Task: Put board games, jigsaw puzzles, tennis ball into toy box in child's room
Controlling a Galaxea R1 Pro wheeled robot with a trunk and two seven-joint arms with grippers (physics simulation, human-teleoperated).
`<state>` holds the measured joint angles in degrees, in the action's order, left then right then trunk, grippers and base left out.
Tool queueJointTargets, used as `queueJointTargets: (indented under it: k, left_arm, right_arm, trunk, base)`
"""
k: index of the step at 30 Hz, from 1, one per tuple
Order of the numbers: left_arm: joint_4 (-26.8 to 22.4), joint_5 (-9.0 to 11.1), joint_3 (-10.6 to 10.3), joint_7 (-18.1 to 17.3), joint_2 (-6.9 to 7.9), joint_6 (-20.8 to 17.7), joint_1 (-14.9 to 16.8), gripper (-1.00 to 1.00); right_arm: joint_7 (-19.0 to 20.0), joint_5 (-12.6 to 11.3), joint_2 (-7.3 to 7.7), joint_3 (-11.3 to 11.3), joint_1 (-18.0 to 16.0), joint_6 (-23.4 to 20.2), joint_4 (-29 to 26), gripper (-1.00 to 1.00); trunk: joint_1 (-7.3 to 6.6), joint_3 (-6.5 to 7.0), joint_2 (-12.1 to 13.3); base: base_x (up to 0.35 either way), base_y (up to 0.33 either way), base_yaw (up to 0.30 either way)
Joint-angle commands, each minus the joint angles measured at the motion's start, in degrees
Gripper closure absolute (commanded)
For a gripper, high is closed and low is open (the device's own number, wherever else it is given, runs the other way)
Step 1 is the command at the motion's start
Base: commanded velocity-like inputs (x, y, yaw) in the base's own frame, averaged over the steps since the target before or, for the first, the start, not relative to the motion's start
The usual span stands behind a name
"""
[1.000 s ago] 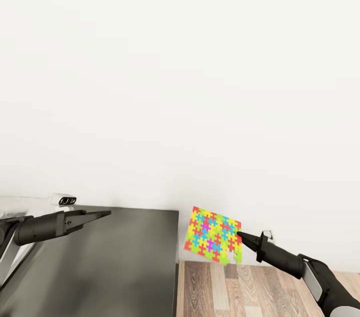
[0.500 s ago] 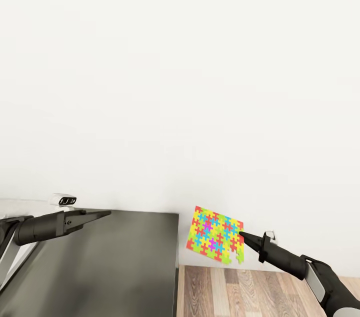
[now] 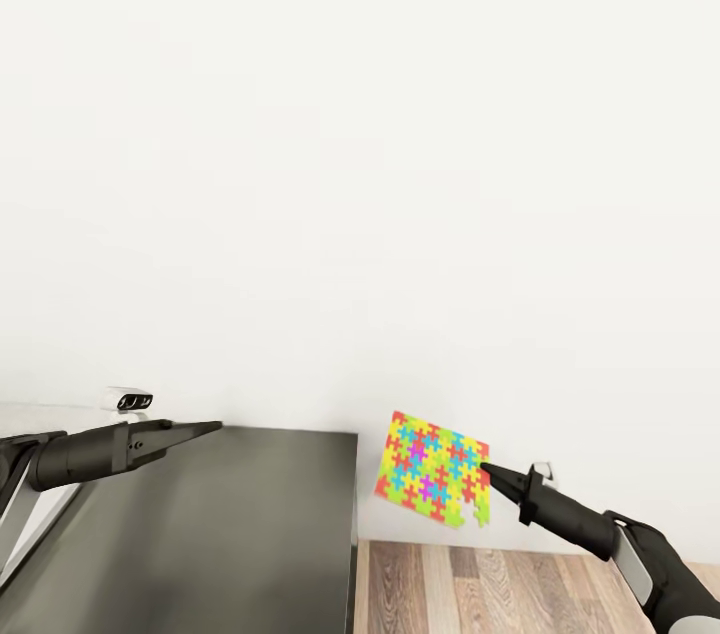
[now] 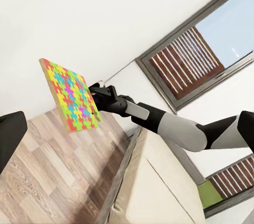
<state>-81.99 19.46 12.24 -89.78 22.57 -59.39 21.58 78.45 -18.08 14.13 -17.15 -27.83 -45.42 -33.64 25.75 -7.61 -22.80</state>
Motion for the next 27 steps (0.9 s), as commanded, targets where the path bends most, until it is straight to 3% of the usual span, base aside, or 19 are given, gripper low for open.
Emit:
queueJointTargets:
  k: [1, 9, 15, 27]
  left_arm:
    - [-0.01, -0.04, 0.0, -0.22, 0.02, -0.61, 0.04, -1.0]
    - [-0.01, -0.04, 0.04, -0.22, 0.05, -0.61, 0.04, -1.0]
    - [-0.01, -0.04, 0.16, -0.22, 0.1, -0.61, 0.04, -1.0]
    - [-0.01, 0.58, 0.41, -0.22, 0.11, -0.61, -0.03, -1.0]
  right_arm:
    - [0.06, -0.09, 0.02, -0.51, -0.04, -0.42, 0.03, 1.0]
    - [-0.03, -0.03, 0.1, -4.4, 0.04, 0.1, 0.01, 1.0]
    - [-0.12, -0.09, 0.03, -4.77, 0.01, 3.83, 0.05, 1.0]
    - [-0.31, -0.11, 0.02, -4.82, -0.02, 4.53, 0.02, 1.0]
  trunk:
    - [0.04, -0.03, -0.12]
    - [0.04, 0.73, -0.12]
    - [0.04, 1.3, -0.12]
    - [0.04, 2.43, -0.12]
  base:
    - [0.0, 0.0, 0.0]
    - [0.0, 0.0, 0.0]
    - [0.0, 0.0, 0.0]
    - [0.0, 0.0, 0.0]
